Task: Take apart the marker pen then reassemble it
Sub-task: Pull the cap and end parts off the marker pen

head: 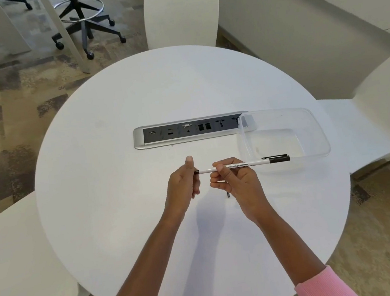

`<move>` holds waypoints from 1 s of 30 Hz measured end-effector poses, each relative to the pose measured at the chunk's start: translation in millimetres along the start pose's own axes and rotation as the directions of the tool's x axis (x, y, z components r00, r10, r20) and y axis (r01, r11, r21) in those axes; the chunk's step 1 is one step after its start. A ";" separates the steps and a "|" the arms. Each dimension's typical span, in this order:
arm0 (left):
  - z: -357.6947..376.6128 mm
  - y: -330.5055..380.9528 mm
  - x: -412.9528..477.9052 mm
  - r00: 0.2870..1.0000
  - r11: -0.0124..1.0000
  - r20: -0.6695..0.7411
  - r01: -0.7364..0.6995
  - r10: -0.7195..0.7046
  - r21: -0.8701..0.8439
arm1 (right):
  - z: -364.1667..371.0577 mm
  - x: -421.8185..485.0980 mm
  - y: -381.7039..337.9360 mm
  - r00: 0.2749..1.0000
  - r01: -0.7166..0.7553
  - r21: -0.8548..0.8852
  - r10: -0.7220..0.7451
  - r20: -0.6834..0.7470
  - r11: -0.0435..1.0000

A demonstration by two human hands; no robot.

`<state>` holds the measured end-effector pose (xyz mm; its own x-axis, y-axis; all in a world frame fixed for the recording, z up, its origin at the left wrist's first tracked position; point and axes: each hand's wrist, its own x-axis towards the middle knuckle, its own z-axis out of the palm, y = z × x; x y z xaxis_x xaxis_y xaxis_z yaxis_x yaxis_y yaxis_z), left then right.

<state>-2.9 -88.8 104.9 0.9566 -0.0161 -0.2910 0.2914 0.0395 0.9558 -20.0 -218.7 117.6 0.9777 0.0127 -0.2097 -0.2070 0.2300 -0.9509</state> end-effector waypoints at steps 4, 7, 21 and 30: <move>-5.2 0.9 -0.5 0.991 0.998 0.116 -0.062 0.064 -0.019 | -4.8 0.0 -0.8 0.999 -0.027 0.059 0.029 -0.035 0.998; -6.7 -1.8 0.6 0.990 0.993 0.100 -0.102 0.096 0.055 | -6.3 -1.3 0.1 0.998 -0.033 0.068 0.036 -0.043 0.997; 4.6 -9.8 1.7 0.988 0.999 -0.145 -0.054 0.053 -0.005 | 1.9 -1.4 2.3 0.999 0.042 -0.077 -0.043 -0.013 0.996; -2.5 -6.3 -0.2 0.986 0.986 0.069 -0.157 0.153 0.056 | -3.1 -2.5 1.5 0.998 -0.001 0.024 0.003 -0.055 1.000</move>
<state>-4.9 -86.6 98.9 0.9874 -0.0786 -0.1373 0.1365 -0.0146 0.9905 -22.8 -221.4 115.9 0.9736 -0.0404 -0.2246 -0.2075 0.2531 -0.9449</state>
